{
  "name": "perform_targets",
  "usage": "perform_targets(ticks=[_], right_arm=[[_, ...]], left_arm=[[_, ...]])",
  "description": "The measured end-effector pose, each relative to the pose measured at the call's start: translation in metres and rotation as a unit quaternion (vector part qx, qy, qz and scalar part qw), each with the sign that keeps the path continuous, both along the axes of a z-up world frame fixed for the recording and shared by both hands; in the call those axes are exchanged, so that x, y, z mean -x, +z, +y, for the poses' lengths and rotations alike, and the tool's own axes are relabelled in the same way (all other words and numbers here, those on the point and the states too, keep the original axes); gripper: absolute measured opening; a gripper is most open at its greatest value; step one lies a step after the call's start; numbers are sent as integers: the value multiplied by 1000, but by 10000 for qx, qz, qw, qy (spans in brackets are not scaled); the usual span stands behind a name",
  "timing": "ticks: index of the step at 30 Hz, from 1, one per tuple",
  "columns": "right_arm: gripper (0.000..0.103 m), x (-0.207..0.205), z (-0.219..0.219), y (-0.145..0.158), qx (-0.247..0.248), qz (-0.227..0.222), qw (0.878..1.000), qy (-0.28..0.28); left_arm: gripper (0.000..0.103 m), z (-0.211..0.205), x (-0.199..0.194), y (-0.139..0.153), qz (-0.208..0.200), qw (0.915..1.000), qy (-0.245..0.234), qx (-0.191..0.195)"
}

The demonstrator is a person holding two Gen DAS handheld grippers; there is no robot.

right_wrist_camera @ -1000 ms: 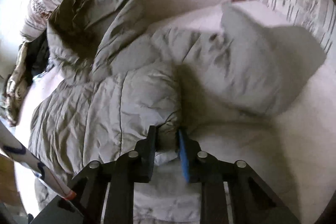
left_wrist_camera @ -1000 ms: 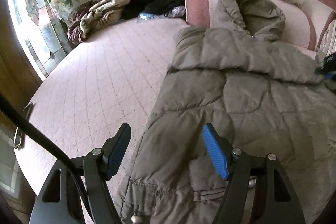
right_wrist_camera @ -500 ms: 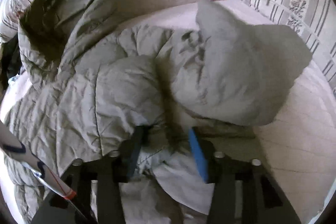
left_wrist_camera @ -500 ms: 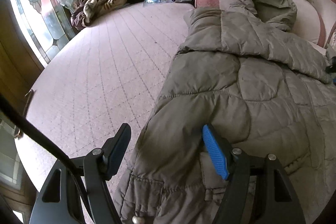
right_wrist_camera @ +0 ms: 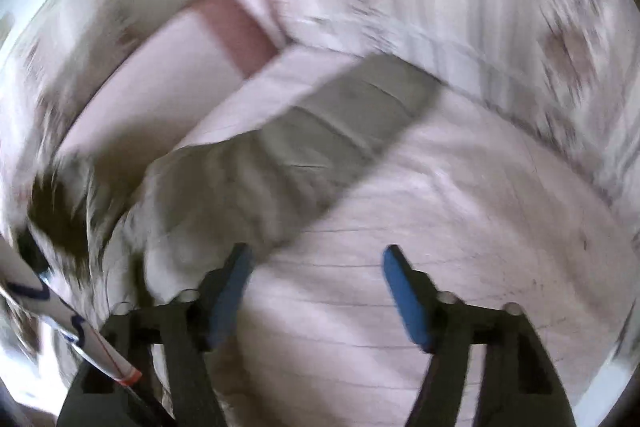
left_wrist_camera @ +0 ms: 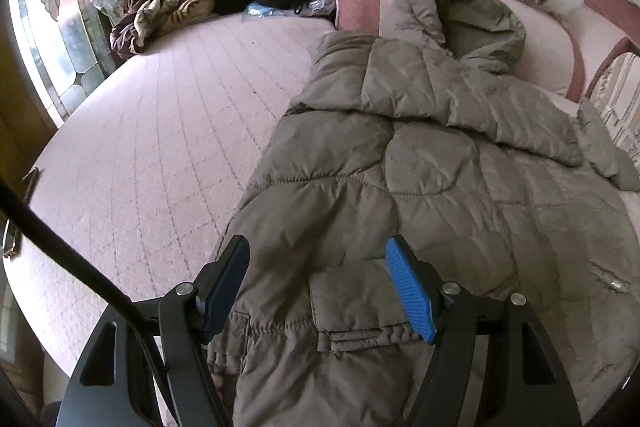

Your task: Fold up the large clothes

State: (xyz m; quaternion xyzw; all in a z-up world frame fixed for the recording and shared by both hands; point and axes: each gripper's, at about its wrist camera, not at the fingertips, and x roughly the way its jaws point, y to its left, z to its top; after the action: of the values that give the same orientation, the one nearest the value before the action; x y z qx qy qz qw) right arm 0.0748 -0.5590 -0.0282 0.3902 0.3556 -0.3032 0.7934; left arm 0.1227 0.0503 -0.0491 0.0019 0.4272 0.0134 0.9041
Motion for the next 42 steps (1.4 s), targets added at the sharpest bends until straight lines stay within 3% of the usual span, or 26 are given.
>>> perform_targets(ticks=[3,8,18,19,20,22,25,32,37,42], right_arm=[[62,7,-27,-21,-293,-133,9990,-320],[57,-20,-57,-47,-473,-246,9978,-406],[57,-68,-104,-66,-426,-400,9943,-890],[53,-70,-108,-66,-453,-404,9938,-929],[33,-70,-112,-65,-469,-366,9933,-991],[13,-67,-118,-60,-581,-397,9913,-1113],[8,-66,-113,-29,-238,-393,9934,-1053],[8,-78,-51,91,725,-752,9942,-252],[8,-91,38,165,1124,-1166,9841,728],[7,-123,150,185,1168,-1311,9643,1980]], left_arm=[[70,-2,-9,-8,72,9999,132,-24],[70,-7,-21,-18,70,9997,177,-123],[85,-18,-37,-36,90,9985,186,-512],[86,-18,-38,-37,106,9984,211,-512],[87,-18,-39,-38,122,9984,228,-508],[88,-17,-39,-38,138,9984,252,-488],[89,-15,-39,-38,140,9985,258,-465],[89,-11,-38,-35,237,9988,227,-366],[88,2,-24,-19,222,9993,273,-91],[88,26,-7,11,-170,9986,475,166]])
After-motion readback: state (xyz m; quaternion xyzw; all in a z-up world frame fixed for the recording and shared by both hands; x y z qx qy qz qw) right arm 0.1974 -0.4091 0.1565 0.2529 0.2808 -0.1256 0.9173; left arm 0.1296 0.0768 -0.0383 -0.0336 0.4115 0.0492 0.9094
